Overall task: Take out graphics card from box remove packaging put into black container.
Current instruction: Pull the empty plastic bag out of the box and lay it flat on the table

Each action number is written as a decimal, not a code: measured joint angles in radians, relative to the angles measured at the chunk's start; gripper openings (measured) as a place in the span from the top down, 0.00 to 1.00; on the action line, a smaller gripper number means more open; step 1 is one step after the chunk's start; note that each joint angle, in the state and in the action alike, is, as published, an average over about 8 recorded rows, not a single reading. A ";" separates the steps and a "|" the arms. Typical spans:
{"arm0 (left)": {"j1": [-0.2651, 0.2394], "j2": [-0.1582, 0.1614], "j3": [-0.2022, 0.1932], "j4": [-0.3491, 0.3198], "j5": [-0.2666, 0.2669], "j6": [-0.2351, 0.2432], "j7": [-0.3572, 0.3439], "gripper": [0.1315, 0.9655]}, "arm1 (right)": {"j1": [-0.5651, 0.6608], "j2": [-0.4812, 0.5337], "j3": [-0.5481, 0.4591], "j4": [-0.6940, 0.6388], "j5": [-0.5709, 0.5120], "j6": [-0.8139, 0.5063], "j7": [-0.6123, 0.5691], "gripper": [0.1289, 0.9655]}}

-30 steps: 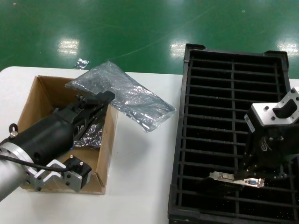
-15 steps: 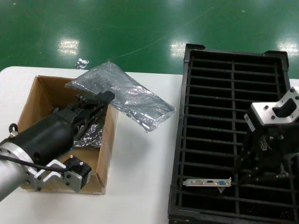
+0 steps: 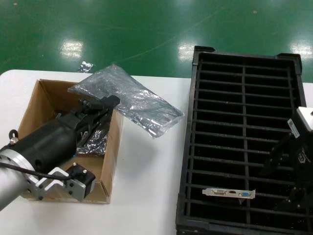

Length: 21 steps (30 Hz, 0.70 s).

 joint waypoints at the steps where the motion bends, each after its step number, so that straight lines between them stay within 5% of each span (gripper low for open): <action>1: 0.000 0.000 0.000 0.000 0.000 0.000 0.000 0.99 | 0.000 0.002 0.000 0.000 0.002 0.000 0.000 0.71; 21: 0.000 0.000 0.000 0.000 0.000 0.000 0.000 0.99 | -0.007 0.048 0.002 0.043 -0.001 0.000 -0.008 0.20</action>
